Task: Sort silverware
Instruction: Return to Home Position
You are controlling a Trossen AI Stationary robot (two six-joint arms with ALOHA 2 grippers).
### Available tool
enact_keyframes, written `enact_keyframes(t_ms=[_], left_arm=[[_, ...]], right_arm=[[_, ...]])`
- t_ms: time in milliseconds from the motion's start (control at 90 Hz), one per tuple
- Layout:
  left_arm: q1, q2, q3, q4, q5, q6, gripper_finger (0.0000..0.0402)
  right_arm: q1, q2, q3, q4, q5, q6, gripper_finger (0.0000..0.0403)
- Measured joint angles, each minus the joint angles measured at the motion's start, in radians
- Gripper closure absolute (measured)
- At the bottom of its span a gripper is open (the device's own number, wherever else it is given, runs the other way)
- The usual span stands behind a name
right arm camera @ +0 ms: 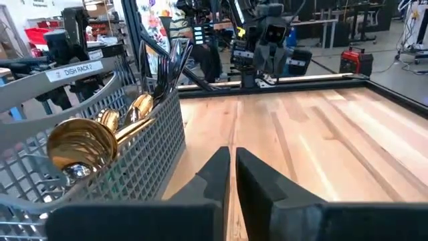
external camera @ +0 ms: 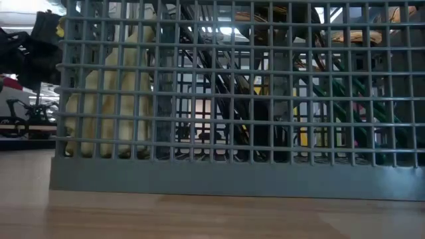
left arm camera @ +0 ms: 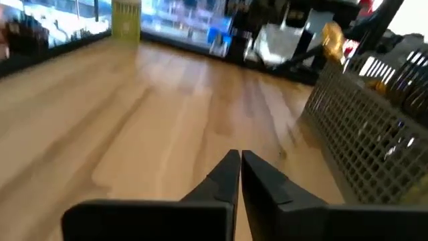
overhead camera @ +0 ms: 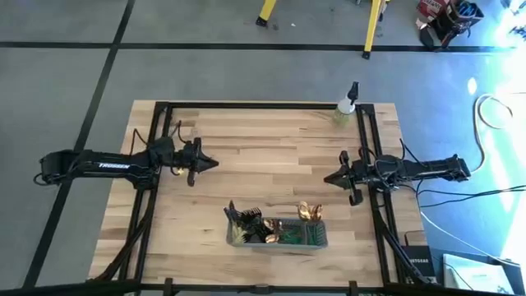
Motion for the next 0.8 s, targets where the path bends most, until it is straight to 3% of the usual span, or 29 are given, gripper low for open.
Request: enact_keyframes(t_ms=[800], left_arm=[[0.000,0.000,0.000,-0.499,0.000,0.000,0.0401]], right_arm=[[0.000,0.000,0.000,-0.001,0.001,0.000,0.0393]])
